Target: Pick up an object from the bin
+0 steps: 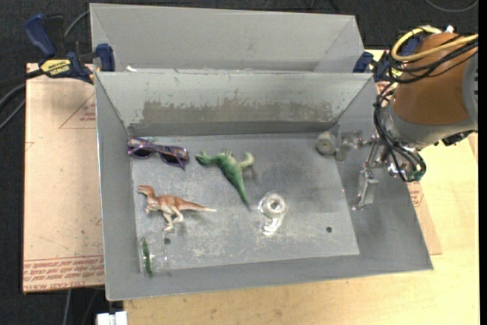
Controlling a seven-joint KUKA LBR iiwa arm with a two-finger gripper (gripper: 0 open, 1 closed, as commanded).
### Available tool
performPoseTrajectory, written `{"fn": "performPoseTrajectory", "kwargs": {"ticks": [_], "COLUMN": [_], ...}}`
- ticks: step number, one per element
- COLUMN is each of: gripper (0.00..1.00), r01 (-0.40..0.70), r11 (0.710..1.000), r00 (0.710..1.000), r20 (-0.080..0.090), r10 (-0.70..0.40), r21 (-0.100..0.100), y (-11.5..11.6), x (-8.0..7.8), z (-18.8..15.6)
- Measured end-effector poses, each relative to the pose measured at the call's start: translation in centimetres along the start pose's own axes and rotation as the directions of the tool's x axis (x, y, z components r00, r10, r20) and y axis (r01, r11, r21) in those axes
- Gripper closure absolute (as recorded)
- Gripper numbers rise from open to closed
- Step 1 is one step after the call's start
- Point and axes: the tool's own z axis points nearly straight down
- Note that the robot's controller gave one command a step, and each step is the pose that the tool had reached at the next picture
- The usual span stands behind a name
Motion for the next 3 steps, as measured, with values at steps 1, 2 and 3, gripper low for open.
{"fn": "performPoseTrajectory", "kwargs": {"ticks": [1,2,3], "gripper": [0.0,0.0,0.0], "r01": [0.004,0.019,0.236], "r11": [1.0,1.0,0.972], "r00": [1.0,1.0,0.972], "r20": [0.007,0.002,0.01], "r10": [-0.004,-0.019,-0.236], "r21": [0.001,-0.002,0.003], "y": [0.1,3.6,3.4], "x": [-0.2,-6.6,-7.5], "z": [-0.5,3.6,5.3]}}
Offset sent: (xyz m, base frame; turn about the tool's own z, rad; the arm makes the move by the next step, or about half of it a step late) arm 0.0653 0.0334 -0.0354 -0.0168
